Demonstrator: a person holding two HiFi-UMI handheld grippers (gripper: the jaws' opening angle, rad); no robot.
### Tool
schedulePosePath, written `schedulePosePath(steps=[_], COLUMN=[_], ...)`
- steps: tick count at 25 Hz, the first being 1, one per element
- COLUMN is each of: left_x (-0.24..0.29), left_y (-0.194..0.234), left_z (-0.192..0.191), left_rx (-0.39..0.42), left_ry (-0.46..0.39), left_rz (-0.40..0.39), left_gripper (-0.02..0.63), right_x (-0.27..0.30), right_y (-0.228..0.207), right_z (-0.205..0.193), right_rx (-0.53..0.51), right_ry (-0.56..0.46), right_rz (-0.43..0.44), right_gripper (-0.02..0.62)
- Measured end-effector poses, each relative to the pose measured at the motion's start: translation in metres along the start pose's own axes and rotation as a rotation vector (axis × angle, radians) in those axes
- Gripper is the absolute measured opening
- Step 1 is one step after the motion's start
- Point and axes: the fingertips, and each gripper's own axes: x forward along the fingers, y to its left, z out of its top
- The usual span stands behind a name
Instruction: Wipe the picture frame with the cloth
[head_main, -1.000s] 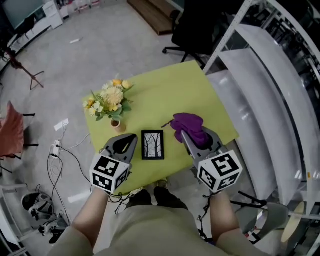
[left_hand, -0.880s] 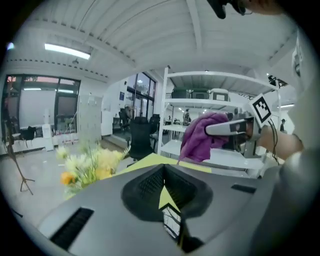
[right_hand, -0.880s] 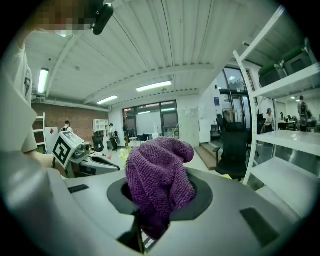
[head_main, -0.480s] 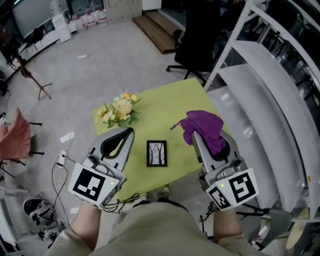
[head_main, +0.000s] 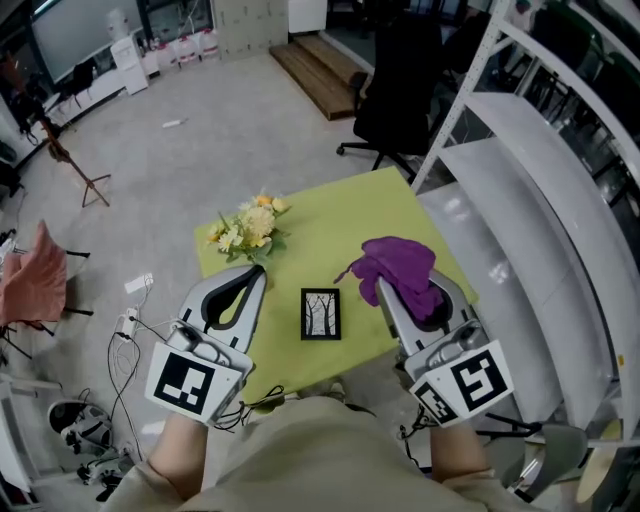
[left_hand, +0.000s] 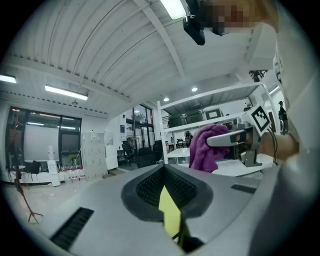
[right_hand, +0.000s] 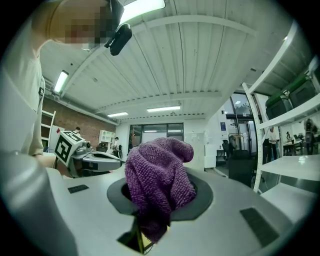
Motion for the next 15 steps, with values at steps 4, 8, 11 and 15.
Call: schedulePosePath(steps=[4,8,11,15], left_x=[-0.004,-0.007,-0.008,-0.007], left_y=[0.004,0.002,0.0,-0.003], left_z=[-0.021,-0.039,-0.043,-0.04], left_rx=[-0.027,-0.032,-0.04,-0.033], left_ry=[0.031,0.06,0.069,0.064], left_rz=[0.018,0.035,0.039,0.039], left_gripper=[0.008,0.008,0.008,0.008], right_x=[0.006,0.01,0.015,0.018], right_y=[0.006,0.011,0.014,0.016], right_z=[-0.019,-0.039,-0.042,-0.041], right_rx=[-0.001,-0.003,-0.002,-0.003], right_ry=[0.052,0.099,0.104,0.098], right_rz=[0.017,0.033,0.049,0.064], right_gripper=[0.101,0.1,0.1,0.1])
